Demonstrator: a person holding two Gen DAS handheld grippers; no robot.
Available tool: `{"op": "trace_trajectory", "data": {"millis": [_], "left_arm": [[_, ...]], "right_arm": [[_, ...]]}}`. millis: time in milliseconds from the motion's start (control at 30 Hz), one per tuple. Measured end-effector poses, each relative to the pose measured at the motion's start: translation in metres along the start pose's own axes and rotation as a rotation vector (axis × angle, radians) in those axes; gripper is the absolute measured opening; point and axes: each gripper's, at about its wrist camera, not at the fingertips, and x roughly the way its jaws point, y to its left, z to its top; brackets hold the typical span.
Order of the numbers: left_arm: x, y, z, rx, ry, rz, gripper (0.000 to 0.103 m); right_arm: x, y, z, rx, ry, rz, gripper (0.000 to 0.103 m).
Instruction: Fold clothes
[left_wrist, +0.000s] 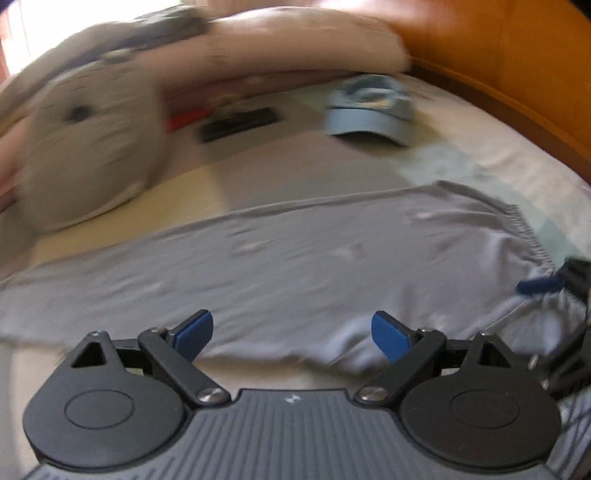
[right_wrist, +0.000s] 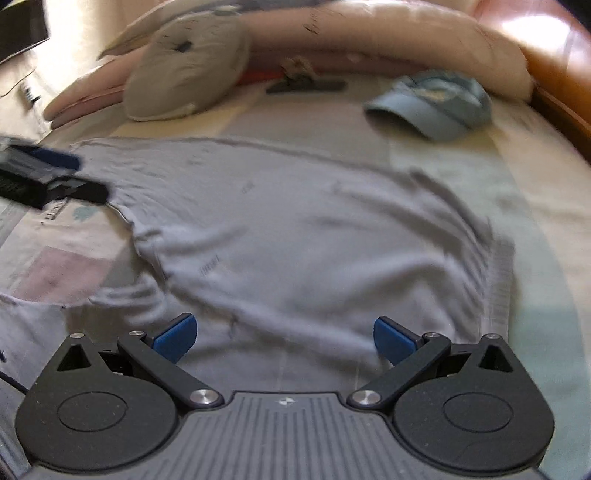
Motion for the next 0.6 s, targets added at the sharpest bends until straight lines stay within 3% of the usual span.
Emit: {"op": "trace_trajectory", "data": {"millis": [167, 333, 600], "left_arm": [[0.03, -0.014, -0.004, 0.017, 0.035, -0.034, 0.093], [0.045, -0.015, -0.019, -0.032, 0.101, -0.031, 0.093], [0.003, -0.031, -0.021, -0.039, 0.013, -0.085, 0.093]], "right_arm": [[-0.007, 0.001, -0.013, 0.024, -0.01, -0.047, 0.103], [-0.026, -0.004, -0.018, 0.043, -0.04, -0.007, 0.103], [-0.055, -0.08, 0.016, 0.095, -0.154, 0.118, 0.103]]}}
